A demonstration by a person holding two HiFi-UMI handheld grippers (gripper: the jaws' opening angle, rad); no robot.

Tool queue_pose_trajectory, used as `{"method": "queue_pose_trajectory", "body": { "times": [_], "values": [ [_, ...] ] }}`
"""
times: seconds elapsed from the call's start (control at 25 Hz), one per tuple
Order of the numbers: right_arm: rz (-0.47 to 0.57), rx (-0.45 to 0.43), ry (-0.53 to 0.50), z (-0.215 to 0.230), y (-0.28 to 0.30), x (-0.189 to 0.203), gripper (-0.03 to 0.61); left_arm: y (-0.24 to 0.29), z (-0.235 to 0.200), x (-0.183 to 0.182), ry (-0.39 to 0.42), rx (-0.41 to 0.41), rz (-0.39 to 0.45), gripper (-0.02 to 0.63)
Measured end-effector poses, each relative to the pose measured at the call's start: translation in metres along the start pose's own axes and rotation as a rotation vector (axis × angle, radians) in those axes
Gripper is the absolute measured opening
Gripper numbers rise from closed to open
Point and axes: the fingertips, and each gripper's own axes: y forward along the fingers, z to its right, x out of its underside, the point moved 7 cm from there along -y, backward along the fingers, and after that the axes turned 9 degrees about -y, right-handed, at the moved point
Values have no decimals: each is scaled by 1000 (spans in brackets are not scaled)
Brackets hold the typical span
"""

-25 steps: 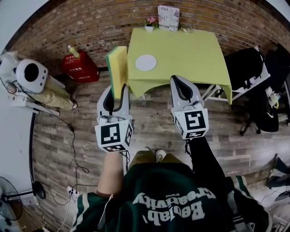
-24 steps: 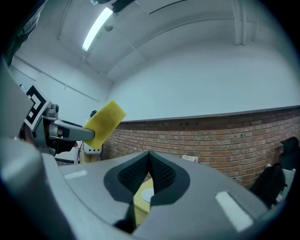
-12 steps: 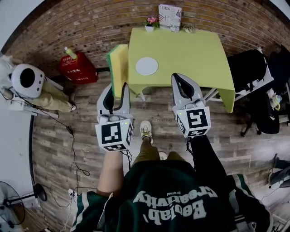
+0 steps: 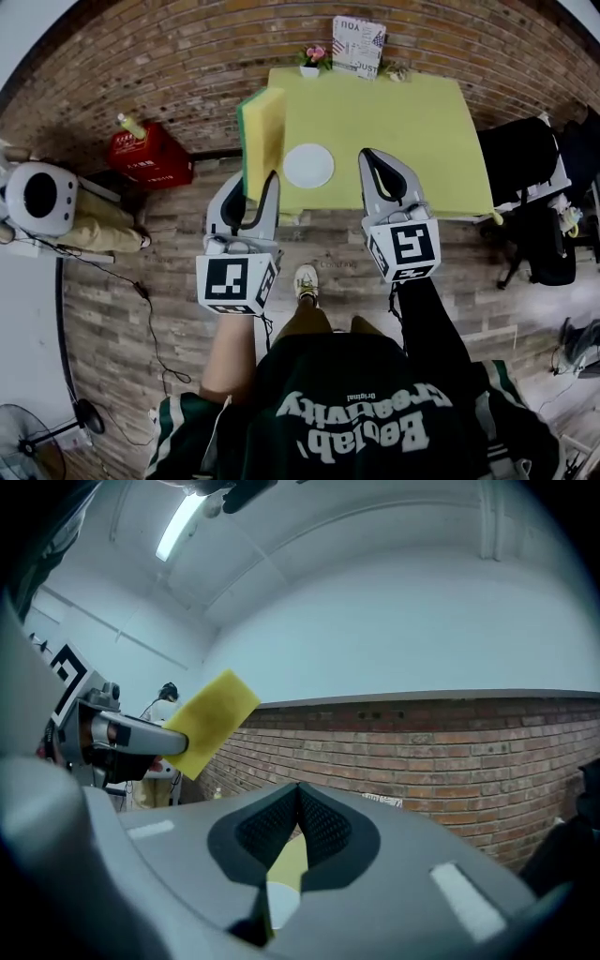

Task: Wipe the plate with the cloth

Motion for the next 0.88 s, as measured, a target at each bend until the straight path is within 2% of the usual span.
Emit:
{"method": "queue_pose_trajectory", "body": {
  "times": [0.36,0.68,0.88],
  "values": [
    [-39,41,5,24,92,10,12,80,-63,-5,-35,42,-10,140],
    [-69,48,2,28,140,20,12,122,-98,2,-43,62,-53,140],
    [-83,61,-2,30,159,25,12,140,-109,9,-14,90,-84,140]
  ]
}}
